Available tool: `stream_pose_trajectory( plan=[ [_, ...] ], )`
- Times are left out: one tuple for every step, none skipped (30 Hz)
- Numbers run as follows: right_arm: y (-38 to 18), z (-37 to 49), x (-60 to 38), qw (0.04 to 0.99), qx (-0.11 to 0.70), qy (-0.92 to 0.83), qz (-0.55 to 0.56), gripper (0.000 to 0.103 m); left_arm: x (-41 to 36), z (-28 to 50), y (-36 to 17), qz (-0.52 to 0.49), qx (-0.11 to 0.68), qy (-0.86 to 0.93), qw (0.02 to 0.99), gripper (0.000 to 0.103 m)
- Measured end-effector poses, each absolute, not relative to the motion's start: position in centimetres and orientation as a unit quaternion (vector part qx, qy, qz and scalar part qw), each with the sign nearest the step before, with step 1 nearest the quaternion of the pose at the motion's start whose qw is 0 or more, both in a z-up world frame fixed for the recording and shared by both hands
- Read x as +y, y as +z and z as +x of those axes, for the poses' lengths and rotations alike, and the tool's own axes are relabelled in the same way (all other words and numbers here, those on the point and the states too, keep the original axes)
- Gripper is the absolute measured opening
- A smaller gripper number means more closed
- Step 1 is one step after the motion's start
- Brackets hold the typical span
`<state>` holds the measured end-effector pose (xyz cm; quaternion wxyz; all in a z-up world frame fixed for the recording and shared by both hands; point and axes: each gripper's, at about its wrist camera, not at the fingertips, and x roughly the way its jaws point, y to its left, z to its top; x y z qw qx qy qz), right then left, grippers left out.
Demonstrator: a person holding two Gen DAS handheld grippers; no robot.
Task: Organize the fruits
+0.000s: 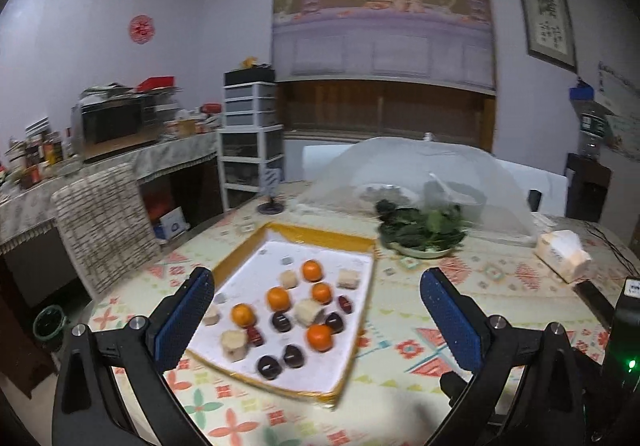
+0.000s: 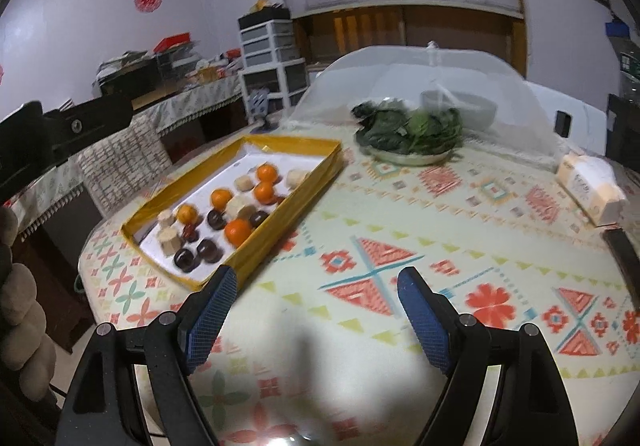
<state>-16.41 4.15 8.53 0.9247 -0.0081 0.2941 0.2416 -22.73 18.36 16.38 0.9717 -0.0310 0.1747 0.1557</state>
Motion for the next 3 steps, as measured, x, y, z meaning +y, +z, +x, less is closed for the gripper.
stream_pose_trajectory(
  plan=[
    [8.8, -16.3, 3.5, 0.927, 0.293, 0.235, -0.004, 0.090, 17.8, -22.3, 16.5, -0.024, 0.176, 0.153, 0.972, 0.103],
    [8.9, -16.1, 2.8, 0.929, 0.292, 0.228, 0.000, 0.092, 17.1, -21.9, 16.5, -0.017, 0.178, 0.150, 0.972, 0.103],
    [9.0, -15.8, 2.1, 0.931, 0.294, 0.218, 0.001, 0.092, 16.6, -21.4, 16.3, -0.014, 0.181, 0.147, 0.972, 0.103]
  ],
)
